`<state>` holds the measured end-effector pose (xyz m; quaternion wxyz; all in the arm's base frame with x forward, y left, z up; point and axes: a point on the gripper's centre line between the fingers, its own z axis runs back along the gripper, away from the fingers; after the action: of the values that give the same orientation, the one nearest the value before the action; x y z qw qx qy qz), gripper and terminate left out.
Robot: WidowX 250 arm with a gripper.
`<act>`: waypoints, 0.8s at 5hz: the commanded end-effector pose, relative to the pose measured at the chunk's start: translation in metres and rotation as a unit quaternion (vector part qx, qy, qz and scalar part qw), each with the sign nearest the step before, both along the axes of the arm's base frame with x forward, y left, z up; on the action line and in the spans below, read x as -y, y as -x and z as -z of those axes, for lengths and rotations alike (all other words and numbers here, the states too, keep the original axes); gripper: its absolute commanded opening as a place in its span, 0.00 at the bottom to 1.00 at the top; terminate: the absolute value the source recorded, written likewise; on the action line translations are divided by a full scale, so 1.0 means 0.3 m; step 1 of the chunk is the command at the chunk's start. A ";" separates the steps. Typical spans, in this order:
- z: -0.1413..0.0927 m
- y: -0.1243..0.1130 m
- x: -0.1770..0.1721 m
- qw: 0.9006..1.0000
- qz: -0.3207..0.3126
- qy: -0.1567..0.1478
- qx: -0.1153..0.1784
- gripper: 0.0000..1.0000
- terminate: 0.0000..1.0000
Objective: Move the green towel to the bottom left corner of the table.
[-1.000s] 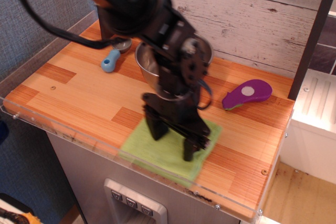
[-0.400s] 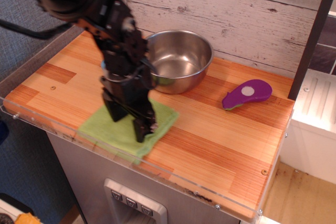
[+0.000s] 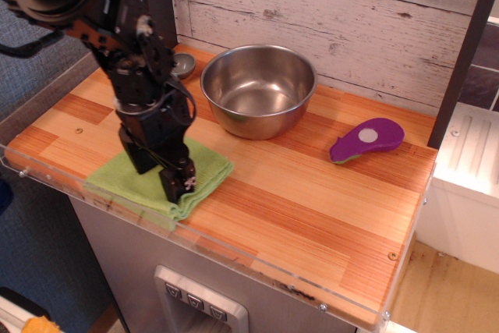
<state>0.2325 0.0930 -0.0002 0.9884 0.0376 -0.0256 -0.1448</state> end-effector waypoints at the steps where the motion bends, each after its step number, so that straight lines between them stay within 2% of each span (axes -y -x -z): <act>1: 0.023 0.078 -0.111 0.999 -0.013 0.018 -0.036 1.00 0.00; 3: 0.045 0.059 -0.191 0.999 -0.034 0.021 -0.034 1.00 0.00; 4: 0.055 0.032 -0.241 0.998 -0.047 0.013 -0.028 1.00 0.00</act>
<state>0.2418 0.1565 0.0025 0.9923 0.0382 -0.0266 -0.1149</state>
